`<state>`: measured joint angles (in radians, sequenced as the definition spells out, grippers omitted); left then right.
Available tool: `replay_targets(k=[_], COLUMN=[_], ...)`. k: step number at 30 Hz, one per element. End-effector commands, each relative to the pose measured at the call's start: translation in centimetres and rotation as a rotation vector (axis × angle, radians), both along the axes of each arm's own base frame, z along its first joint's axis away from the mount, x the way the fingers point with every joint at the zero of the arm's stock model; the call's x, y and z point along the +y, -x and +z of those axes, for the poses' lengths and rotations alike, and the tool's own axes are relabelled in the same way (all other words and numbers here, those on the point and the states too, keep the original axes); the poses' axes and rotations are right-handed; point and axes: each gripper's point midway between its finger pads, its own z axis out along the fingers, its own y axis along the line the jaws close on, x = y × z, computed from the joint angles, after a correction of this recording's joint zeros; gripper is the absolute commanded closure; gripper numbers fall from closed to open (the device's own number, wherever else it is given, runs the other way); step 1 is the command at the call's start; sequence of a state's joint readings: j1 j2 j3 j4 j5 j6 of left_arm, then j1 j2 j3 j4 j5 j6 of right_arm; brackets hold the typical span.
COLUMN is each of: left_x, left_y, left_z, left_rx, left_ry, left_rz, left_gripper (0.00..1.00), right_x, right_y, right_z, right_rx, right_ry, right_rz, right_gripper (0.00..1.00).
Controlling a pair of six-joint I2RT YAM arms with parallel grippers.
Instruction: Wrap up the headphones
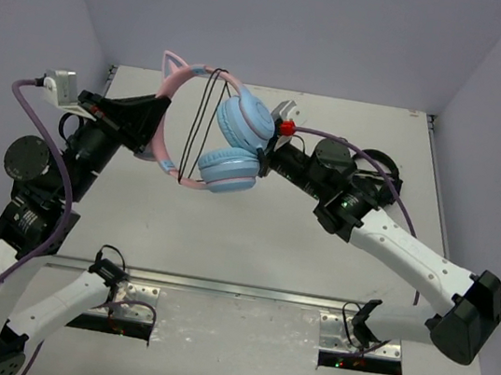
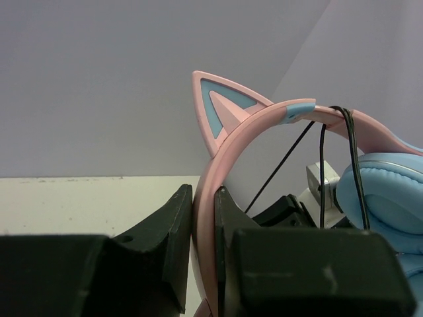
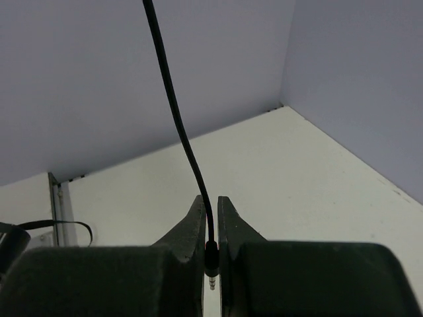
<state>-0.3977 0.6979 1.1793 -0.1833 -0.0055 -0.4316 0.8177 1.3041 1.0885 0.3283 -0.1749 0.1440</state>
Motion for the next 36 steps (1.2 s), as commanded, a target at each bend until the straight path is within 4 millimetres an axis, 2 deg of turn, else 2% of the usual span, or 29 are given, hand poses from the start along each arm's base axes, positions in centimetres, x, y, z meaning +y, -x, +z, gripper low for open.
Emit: replay_targets(k=[1, 2, 4, 9, 11, 13, 14, 19, 27, 31, 36], left_x=[2.3, 2.3, 2.5, 2.6, 2.7, 2.8, 2.9, 3.6, 6.0, 6.3, 5.9], left_y=[1.6, 1.3, 0.8, -1.2, -1.5, -2.3, -2.5, -4.9, -8.1, -8.9, -9.9], left_z=[4.8, 4.5, 3.8, 0.6, -0.3, -2.1, -2.0, -5.6, -12.5, -15.0, -17.9], left_rx=[-0.104, -0.085, -0.054, 0.037, 0.049, 0.080, 0.067, 0.138, 0.311, 0.360, 0.406], left_ry=[0.159, 0.191, 0.233, 0.327, 0.362, 0.377, 0.395, 0.401, 0.419, 0.422, 0.415], left_rz=[0.063, 0.063, 0.076, 0.110, 0.117, 0.138, 0.143, 0.237, 0.483, 0.540, 0.564], left_gripper=[1.00, 1.00, 1.00, 1.00, 1.00, 1.00, 1.00, 1.00, 1.00, 1.00, 1.00], right_x=[-0.1, 0.0, 0.6, 2.0, 2.1, 2.0, 1.9, 2.1, 3.1, 3.6, 4.5], right_y=[2.4, 3.0, 4.0, 6.1, 6.3, 6.5, 6.3, 6.7, 7.0, 6.8, 6.7], right_z=[1.3, 1.7, 0.6, -0.7, -0.9, -1.9, -1.8, -3.5, -6.8, -8.7, -10.1], right_rx=[0.013, 0.041, 0.111, 0.189, 0.236, 0.308, 0.320, 0.450, 0.571, 0.618, 0.652], right_ry=[-0.130, -0.181, -0.201, -0.232, -0.278, -0.311, -0.340, -0.380, -0.338, -0.280, -0.244], right_rz=[0.087, 0.116, 0.165, 0.203, 0.189, 0.179, 0.162, 0.135, 0.046, -0.021, -0.046], right_gripper=[0.98, 0.99, 0.99, 0.99, 0.99, 0.99, 0.99, 0.99, 0.99, 0.99, 0.99])
